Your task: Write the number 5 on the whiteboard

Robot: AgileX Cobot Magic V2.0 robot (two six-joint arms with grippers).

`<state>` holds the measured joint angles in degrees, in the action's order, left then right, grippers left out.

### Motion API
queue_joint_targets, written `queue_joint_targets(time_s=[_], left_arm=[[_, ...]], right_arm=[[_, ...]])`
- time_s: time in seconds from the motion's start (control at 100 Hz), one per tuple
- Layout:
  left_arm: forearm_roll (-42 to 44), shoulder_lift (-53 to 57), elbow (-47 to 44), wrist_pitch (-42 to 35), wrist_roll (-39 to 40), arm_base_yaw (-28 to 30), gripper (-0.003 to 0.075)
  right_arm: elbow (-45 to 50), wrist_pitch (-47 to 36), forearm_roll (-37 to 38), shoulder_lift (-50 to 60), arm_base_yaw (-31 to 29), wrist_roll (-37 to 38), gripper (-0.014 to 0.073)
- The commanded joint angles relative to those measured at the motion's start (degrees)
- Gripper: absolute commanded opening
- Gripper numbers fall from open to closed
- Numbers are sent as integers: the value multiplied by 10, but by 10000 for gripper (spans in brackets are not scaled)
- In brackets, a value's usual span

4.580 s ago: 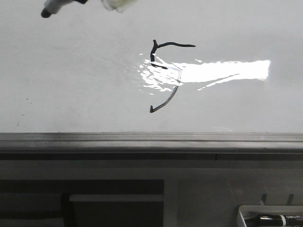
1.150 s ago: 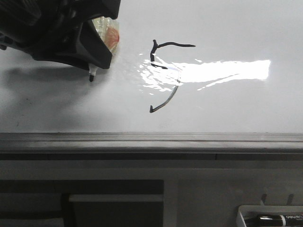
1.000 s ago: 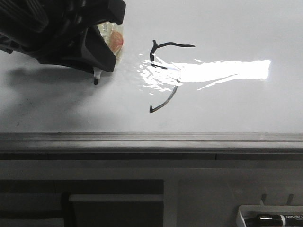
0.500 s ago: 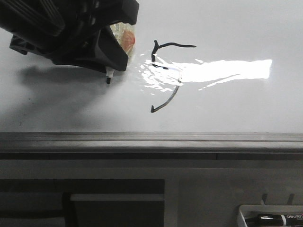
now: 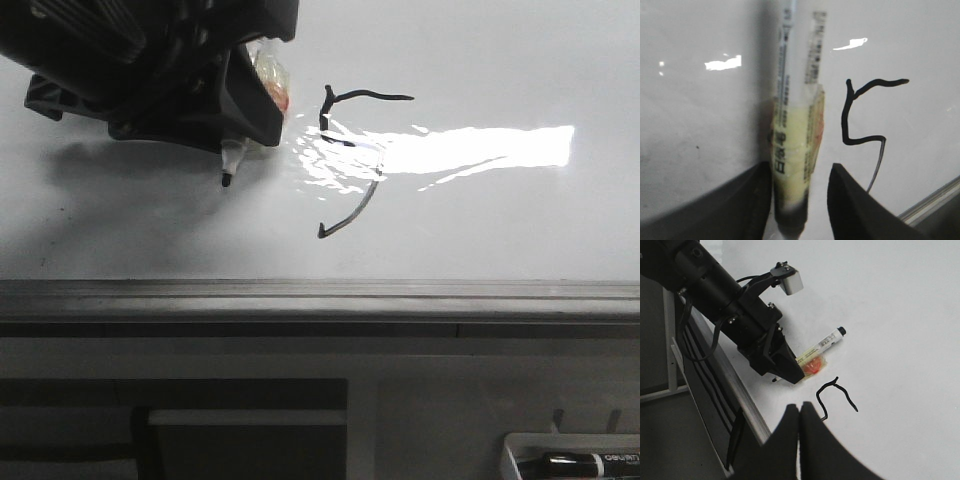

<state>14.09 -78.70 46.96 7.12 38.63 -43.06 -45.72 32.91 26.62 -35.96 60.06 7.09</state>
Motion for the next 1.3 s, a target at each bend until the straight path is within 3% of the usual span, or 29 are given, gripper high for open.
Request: queue_joint_targets(time_s=[0.0, 0.21, 0.41, 0.7, 0.77, 0.9, 1.1, 1.22, 1.29], left_arm=[[1, -1, 11, -2, 3, 6, 316], [0, -1, 11, -2, 3, 6, 343], [-1, 6, 24, -3, 3, 6, 579], [5, 105, 36, -4, 0, 4, 582], [27, 147, 36, 10, -2, 4, 547], [94, 233, 29, 64, -2, 4, 401], [141, 363, -37, 101, -2, 4, 147], [142, 429, -91, 101, -2, 4, -20], [140, 458, -119, 101, -2, 4, -20]], right_arm=[[-14, -34, 12, 0, -4, 1, -58], [-14, -34, 10, 0, -4, 1, -58], [-14, -34, 10, 0, -4, 1, -58], [-14, -28, 14, 8, -4, 1, -57], [-14, -14, 28, 18, -4, 1, -57], [11, -6, 62, 49, -4, 9, -56], [116, -6, 181, 149, -4, 176, -56], [184, -6, 216, 214, -4, 221, -57], [209, -5, 215, 243, -4, 221, -60]])
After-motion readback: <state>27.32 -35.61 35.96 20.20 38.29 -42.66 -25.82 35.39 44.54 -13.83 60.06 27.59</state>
